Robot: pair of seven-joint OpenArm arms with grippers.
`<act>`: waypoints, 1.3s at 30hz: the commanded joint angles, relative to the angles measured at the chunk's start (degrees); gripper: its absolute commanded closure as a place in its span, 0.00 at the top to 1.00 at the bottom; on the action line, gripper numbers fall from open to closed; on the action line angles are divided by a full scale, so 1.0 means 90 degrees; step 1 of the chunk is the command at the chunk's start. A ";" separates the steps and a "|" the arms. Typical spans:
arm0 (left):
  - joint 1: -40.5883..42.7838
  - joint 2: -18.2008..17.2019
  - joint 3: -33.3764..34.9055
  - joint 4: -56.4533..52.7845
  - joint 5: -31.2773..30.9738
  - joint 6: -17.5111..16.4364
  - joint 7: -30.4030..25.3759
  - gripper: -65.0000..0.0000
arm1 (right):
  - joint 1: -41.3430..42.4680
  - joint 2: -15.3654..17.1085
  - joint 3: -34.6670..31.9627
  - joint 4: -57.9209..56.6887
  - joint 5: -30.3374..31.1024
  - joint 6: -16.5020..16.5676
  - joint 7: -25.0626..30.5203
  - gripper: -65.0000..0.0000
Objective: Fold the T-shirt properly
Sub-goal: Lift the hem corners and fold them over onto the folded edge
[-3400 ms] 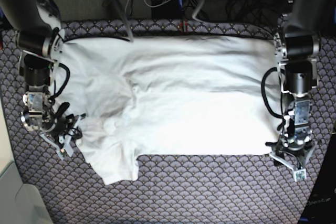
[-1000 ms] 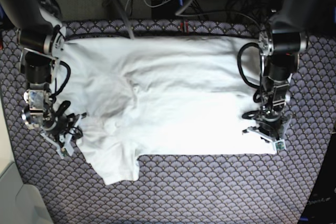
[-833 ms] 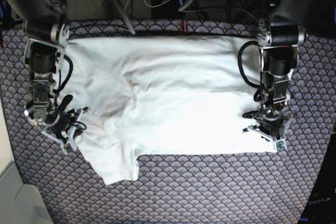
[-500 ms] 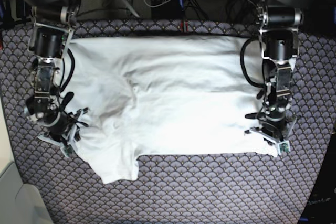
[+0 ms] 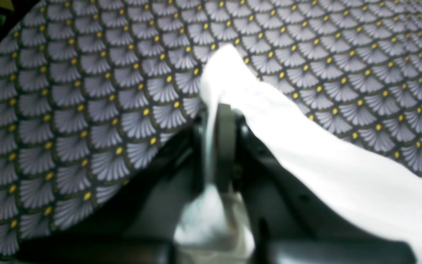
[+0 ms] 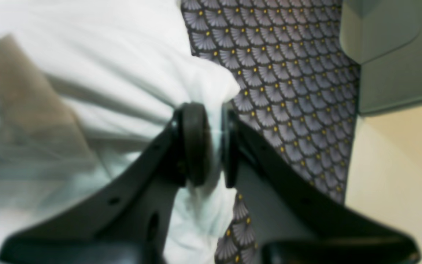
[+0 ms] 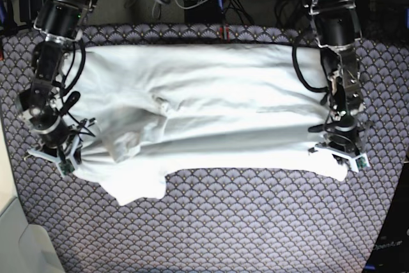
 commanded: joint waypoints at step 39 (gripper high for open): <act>0.2562 0.0114 -0.0804 0.3384 0.0029 0.0070 0.0061 0.01 | -0.3201 -0.0048 0.0075 0.2539 0.1317 -0.0127 0.0149 0.08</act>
